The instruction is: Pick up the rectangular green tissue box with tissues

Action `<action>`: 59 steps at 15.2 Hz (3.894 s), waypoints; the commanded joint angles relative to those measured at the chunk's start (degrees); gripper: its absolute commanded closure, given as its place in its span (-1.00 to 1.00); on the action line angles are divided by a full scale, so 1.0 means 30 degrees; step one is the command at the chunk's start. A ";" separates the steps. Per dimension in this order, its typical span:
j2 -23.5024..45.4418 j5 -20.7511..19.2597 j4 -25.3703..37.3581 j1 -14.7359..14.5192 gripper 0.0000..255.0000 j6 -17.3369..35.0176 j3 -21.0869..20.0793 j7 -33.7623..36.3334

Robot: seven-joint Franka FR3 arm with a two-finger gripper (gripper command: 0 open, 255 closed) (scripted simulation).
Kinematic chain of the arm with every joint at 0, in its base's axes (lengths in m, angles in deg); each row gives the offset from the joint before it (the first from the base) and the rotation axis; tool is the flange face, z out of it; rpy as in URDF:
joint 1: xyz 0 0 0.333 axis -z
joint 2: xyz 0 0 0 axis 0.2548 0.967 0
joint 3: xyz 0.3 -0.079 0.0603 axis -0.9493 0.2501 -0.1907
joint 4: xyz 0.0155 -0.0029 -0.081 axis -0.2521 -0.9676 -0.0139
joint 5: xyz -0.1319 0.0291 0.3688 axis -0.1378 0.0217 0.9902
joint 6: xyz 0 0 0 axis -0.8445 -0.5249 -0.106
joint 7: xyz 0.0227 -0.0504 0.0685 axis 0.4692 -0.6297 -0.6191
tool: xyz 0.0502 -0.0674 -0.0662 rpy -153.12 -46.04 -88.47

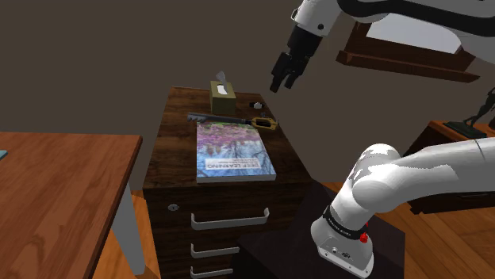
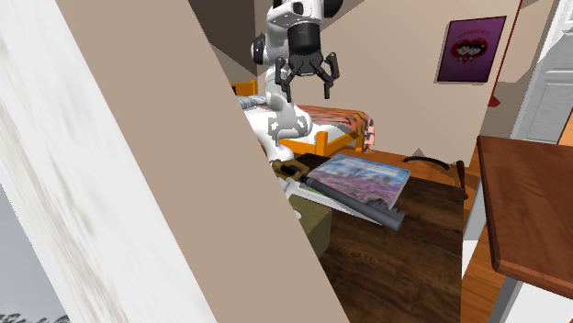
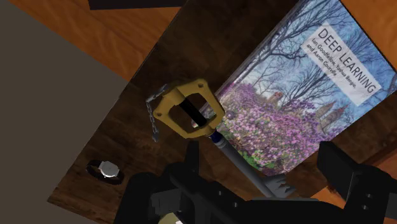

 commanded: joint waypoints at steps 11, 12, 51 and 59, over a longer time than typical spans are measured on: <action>0.8480 -0.3345 0.5911 0.0637 -1.00 0.0536 -0.0104 -0.2270; 0.9321 -0.3696 0.6624 0.0689 -1.00 0.0479 -0.0148 -0.2438; 2.5136 -1.0252 2.2949 -0.0011 1.00 -0.2933 -0.0270 -0.5463; 2.6121 -1.0344 2.6549 -0.0293 1.00 -0.5363 -0.0159 -0.6432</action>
